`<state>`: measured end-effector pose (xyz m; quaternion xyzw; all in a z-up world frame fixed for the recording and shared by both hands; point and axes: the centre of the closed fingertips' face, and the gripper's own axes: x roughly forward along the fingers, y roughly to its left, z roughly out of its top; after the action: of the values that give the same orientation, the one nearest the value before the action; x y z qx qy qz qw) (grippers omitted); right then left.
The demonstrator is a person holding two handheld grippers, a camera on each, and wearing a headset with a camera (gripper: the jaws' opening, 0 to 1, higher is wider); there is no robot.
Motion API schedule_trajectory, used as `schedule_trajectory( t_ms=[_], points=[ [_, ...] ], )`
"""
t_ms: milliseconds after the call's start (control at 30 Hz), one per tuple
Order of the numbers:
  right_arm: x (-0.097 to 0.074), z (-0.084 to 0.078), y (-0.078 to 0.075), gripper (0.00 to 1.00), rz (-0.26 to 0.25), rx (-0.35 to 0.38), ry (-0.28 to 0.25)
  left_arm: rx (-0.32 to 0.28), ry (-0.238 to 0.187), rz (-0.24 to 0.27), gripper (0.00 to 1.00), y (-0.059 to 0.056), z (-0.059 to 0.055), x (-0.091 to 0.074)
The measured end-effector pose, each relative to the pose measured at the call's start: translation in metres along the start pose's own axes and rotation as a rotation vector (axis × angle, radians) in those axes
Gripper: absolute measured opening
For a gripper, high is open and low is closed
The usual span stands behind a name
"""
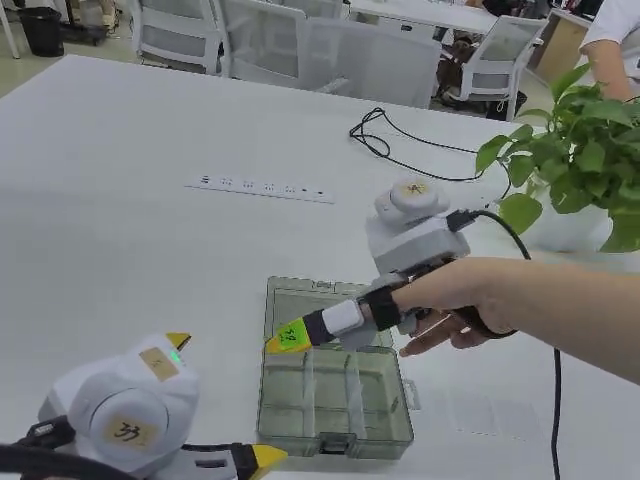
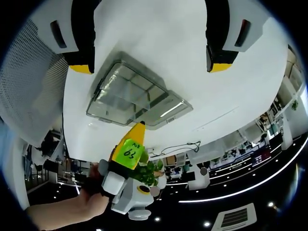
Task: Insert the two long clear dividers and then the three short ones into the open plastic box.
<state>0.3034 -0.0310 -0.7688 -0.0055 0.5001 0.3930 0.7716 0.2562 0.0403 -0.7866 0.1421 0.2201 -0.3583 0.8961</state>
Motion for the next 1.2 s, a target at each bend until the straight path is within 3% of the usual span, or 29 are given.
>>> schedule_trajectory(
  t_ms=[33,67,167,200,233,267,300,333,433,467,500,567,600,700,733,800,833,867,1033,1200],
  points=[
    [-0.001,-0.002,0.0,1.0,-0.003,-0.001,0.003,0.001,0.0,0.001,0.99,0.0,0.0,0.0],
    [-0.001,0.007,-0.001,1.0,0.002,-0.064,-0.06,0.001,0.0,0.002,0.99,0.0,0.0,0.0],
    [-0.006,0.01,-0.001,1.0,0.003,-0.157,-0.115,-0.002,0.0,0.005,0.99,0.001,0.0,0.0],
    [-0.008,0.005,-0.004,1.0,-0.019,-0.144,-0.091,-0.002,0.0,0.005,0.99,0.001,0.0,-0.001],
    [-0.009,0.009,-0.002,1.0,0.003,-0.191,-0.136,-0.004,-0.001,0.005,0.99,0.001,0.0,-0.001],
    [-0.011,0.01,-0.003,1.0,0.001,-0.2,-0.158,-0.003,-0.001,0.006,0.99,0.001,0.0,-0.001],
    [-0.013,0.003,-0.006,1.0,-0.002,-0.17,-0.134,-0.001,0.0,0.006,0.99,0.002,0.0,-0.001],
    [-0.014,0.007,-0.003,1.0,0.021,-0.191,-0.174,-0.001,0.001,0.006,0.99,0.002,0.0,-0.001],
    [-0.023,0.003,-0.008,1.0,0.023,-0.204,-0.216,0.001,0.001,0.006,0.98,0.002,-0.001,0.0],
    [-0.024,-0.001,-0.01,1.0,0.022,-0.199,-0.209,0.0,0.001,0.006,0.98,0.002,-0.001,0.0],
    [-0.026,0.002,-0.007,1.0,0.046,-0.235,-0.248,-0.001,0.001,0.007,0.98,0.002,-0.001,-0.001],
    [-0.033,-0.002,-0.012,1.0,0.039,-0.261,-0.268,-0.003,-0.001,0.008,0.98,0.002,0.0,-0.001],
    [-0.037,-0.001,-0.013,1.0,0.042,-0.295,-0.305,-0.004,-0.001,0.008,0.98,0.002,0.0,-0.001],
    [-0.043,-0.009,-0.018,1.0,0.041,-0.284,-0.305,-0.006,0.0,0.007,0.98,0.002,-0.001,0.0],
    [-0.048,-0.007,-0.021,1.0,0.038,-0.275,-0.345,-0.007,0.0,0.007,0.98,0.002,-0.001,0.0],
    [-0.056,-0.01,-0.026,1.0,0.033,-0.275,-0.358,-0.008,0.001,0.007,0.98,0.002,-0.001,0.0],
    [-0.059,-0.008,-0.027,1.0,0.029,-0.28,-0.389,-0.01,0.0,0.007,0.98,0.002,-0.001,0.0],
    [-0.061,-0.013,-0.03,1.0,0.031,-0.279,-0.377,-0.013,-0.001,0.008,0.98,0.002,0.0,0.0],
    [-0.079,-0.02,-0.043,1.0,0.023,-0.276,-0.431,-0.016,0.001,0.007,0.98,0.002,-0.001,0.001],
    [-0.085,-0.035,-0.048,1.0,0.012,-0.282,-0.422,-0.026,-0.005,0.001,0.98,0.001,0.0,0.001]
  ],
)
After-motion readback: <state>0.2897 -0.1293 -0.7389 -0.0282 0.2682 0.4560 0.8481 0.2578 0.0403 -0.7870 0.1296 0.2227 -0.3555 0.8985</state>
